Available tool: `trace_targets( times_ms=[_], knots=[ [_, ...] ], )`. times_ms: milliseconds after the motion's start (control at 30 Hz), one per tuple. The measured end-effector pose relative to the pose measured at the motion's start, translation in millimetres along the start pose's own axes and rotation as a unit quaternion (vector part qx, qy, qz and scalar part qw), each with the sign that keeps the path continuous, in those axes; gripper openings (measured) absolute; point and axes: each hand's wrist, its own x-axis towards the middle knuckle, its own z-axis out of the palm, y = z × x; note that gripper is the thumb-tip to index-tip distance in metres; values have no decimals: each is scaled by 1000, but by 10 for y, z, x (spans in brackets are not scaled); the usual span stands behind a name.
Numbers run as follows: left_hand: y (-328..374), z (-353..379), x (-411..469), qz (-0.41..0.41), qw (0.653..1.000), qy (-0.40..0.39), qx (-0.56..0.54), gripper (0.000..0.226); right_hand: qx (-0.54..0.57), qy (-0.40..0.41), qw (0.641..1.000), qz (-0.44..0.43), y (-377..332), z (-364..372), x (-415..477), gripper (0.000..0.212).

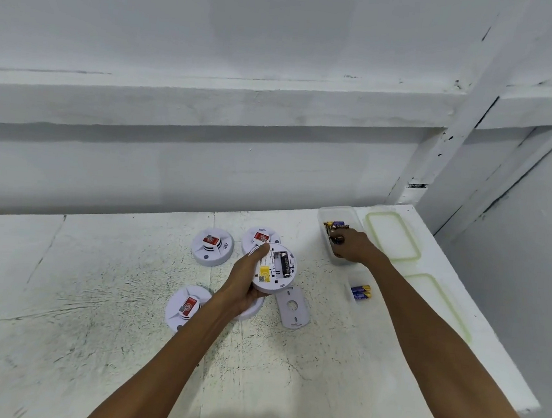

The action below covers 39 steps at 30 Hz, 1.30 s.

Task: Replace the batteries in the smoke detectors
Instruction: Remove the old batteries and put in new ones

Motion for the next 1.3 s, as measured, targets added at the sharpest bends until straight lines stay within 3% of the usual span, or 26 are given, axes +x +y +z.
trace_targets(
  times_ms=[233,467,700,867,1000,1167,1300],
  knots=[
    [10,-7,11,3,1000,-3,6,39,147,44,988,5,69,-19,-56,31],
    [48,4,48,6,1000,-10,18,40,284,144,947,-34,-72,-109,-253,28],
    [32,29,89,13,999,-14,39,39,393,79,909,-112,-514,-176,-647,14],
    [27,47,68,18,998,-26,48,38,353,86,912,-189,-726,19,-821,5],
    [54,27,67,16,999,-23,31,40,255,117,930,-238,-811,215,-895,9],
    [69,-21,95,8,1000,-12,9,40,142,141,925,-324,-813,344,-936,24],
    [62,-77,107,3,1000,-11,-5,45,124,123,923,-342,-757,388,-893,22]
  ],
)
